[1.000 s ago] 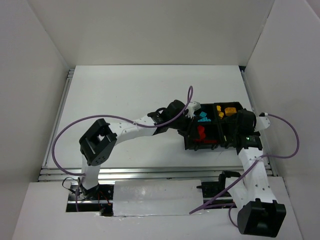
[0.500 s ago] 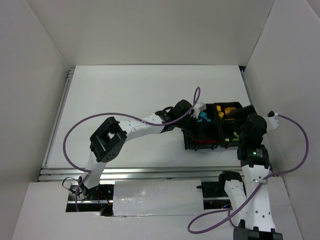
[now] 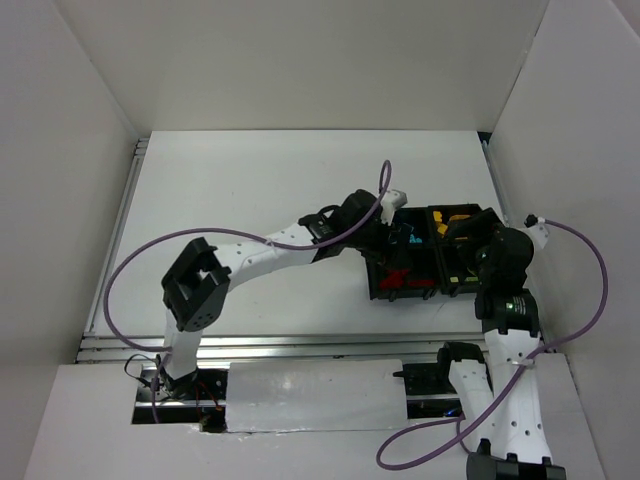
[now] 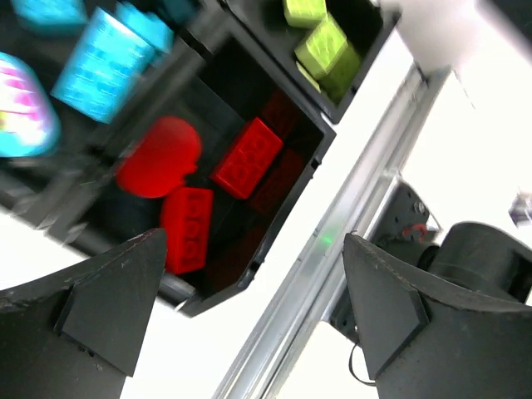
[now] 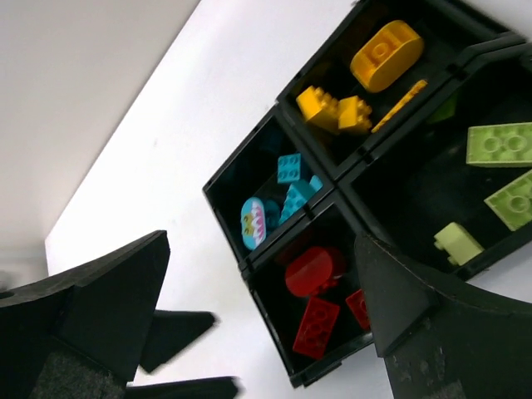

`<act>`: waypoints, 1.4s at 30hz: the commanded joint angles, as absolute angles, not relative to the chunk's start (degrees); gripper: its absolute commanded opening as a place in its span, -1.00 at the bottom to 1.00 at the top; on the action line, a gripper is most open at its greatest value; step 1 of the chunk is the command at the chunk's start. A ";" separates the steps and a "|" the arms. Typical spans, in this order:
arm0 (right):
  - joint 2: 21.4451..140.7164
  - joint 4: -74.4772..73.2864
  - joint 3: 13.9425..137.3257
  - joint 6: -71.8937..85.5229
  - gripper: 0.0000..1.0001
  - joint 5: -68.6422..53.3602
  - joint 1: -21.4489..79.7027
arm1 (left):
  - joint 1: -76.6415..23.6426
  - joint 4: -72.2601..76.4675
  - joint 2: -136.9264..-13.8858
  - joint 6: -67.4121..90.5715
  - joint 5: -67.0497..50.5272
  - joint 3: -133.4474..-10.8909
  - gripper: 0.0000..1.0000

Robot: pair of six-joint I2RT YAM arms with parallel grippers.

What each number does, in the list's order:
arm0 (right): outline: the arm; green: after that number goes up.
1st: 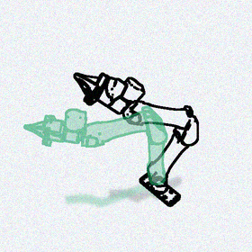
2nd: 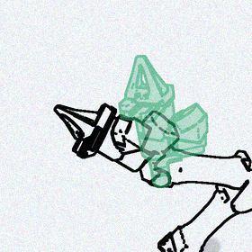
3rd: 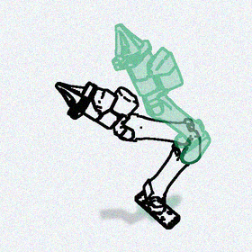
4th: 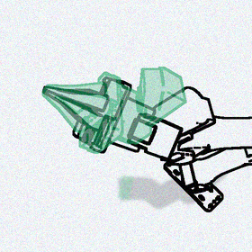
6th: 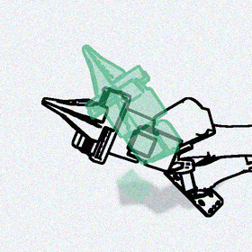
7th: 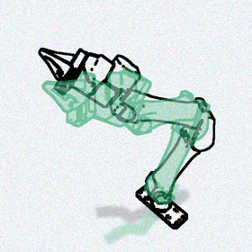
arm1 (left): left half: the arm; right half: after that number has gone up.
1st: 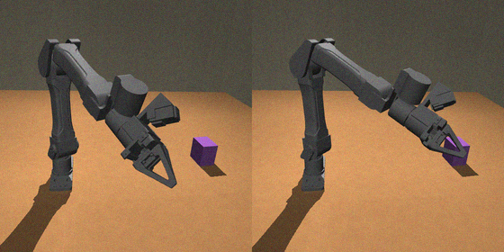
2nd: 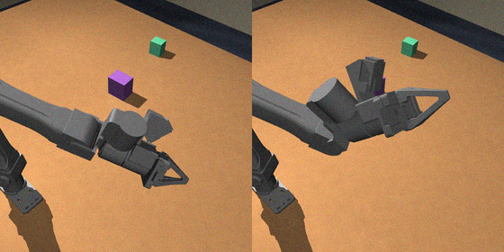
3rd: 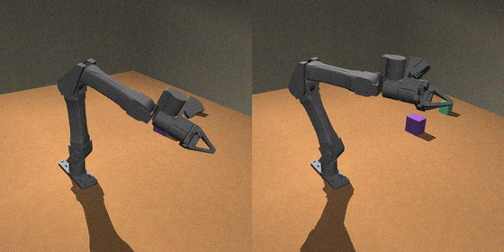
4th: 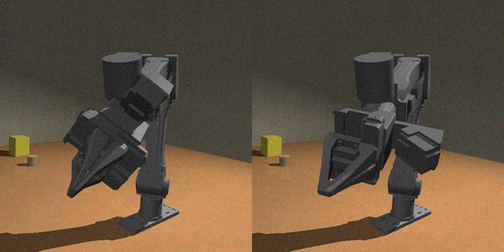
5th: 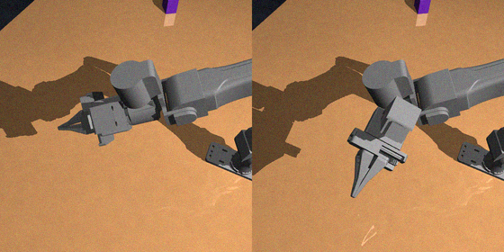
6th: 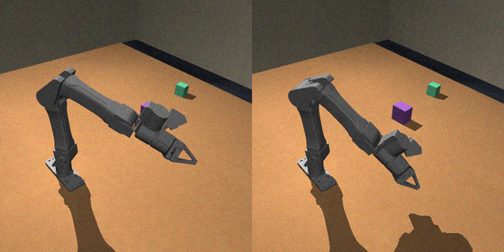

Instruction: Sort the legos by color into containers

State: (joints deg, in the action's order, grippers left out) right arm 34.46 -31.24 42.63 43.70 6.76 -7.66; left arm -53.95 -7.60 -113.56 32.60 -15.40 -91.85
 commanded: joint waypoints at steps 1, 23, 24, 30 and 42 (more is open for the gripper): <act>35.77 -29.44 46.57 38.59 0.99 -0.52 -7.91 | -52.13 -9.48 -104.25 30.50 -5.65 -90.80 0.99; 29.36 -68.10 82.51 22.67 0.99 17.38 21.70 | -34.28 -55.71 -48.79 37.53 50.25 -77.26 0.99; 28.57 -69.86 85.05 22.94 0.99 17.49 22.06 | -34.28 -57.38 -47.39 37.62 51.14 -77.08 0.99; 23.30 -75.49 91.75 21.89 0.99 16.88 21.97 | -34.28 -65.90 -35.43 38.40 51.50 -76.81 0.99; 15.73 -78.75 90.35 23.12 0.99 18.63 22.94 | -34.28 -78.13 -21.45 42.45 54.23 -82.53 0.99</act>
